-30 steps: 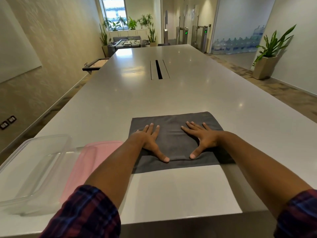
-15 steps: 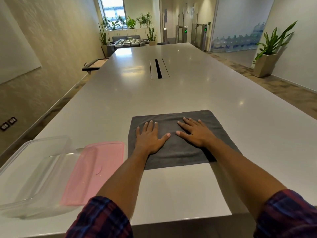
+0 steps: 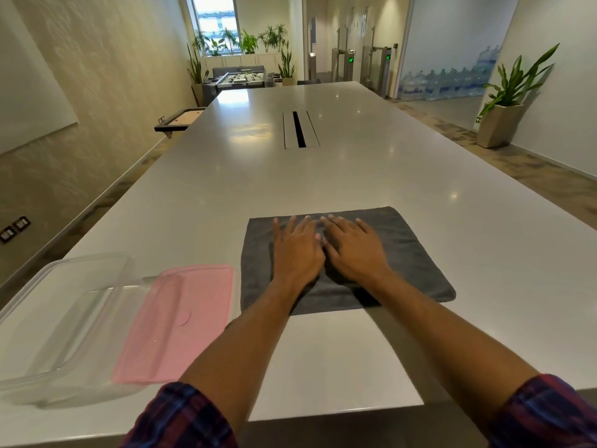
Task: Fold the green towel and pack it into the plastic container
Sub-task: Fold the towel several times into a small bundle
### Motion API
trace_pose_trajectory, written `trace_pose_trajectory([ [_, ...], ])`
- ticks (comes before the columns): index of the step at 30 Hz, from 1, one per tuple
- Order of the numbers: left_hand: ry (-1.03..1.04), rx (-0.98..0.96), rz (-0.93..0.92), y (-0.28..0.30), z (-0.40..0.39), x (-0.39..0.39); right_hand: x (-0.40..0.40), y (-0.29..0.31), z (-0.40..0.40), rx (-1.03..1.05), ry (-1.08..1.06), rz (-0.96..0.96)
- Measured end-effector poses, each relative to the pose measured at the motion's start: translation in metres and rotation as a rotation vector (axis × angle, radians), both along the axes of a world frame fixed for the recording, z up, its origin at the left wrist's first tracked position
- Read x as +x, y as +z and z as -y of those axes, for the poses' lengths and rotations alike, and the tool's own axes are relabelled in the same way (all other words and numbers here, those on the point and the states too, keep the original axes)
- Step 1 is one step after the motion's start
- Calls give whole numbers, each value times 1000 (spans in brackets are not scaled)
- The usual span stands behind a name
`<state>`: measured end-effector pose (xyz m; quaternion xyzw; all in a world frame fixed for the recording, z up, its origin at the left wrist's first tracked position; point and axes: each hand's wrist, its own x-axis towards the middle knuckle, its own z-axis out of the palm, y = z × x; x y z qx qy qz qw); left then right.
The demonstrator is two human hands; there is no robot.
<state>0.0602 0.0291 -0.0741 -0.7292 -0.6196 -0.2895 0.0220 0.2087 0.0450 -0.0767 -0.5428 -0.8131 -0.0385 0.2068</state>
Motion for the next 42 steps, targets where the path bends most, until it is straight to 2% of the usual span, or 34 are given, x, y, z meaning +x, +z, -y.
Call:
trace_pose_trajectory([
  [3,2,-74,42,-8,6,9,-18,-13,12,-60,-39,31],
  [7,77,-251,-64,-31,10,-6,-10,-28,11,-190,-182,-64],
  [11,90,-339,-94,-33,2,-12,-2,-32,3,-252,-218,-35],
  [14,87,-349,-130,-32,2,-18,9,-31,-3,-327,-225,-8],
  [19,64,-229,-136,-6,-20,-31,32,-20,-23,-374,-242,8],
  [21,25,-184,-139,-5,-29,-41,44,-13,-34,-308,-133,-7],
  [23,-49,-265,-166,-13,-33,-53,58,-5,-44,-249,63,-13],
  [25,-50,-372,-170,-25,-36,-61,69,-6,-48,-314,144,-9],
  [27,-12,-404,-167,-33,-48,-62,79,-13,-55,-392,69,-47],
  [29,12,-390,-169,-29,-61,-59,85,-17,-62,-379,-109,-82],
  [32,89,-336,-85,-18,-75,-60,87,-14,-75,-350,-322,-34],
  [37,191,-335,-120,-29,-64,-69,80,-24,-69,-399,-350,8],
  [42,198,-357,-154,-25,-70,-70,85,-13,-80,-286,-359,112],
])
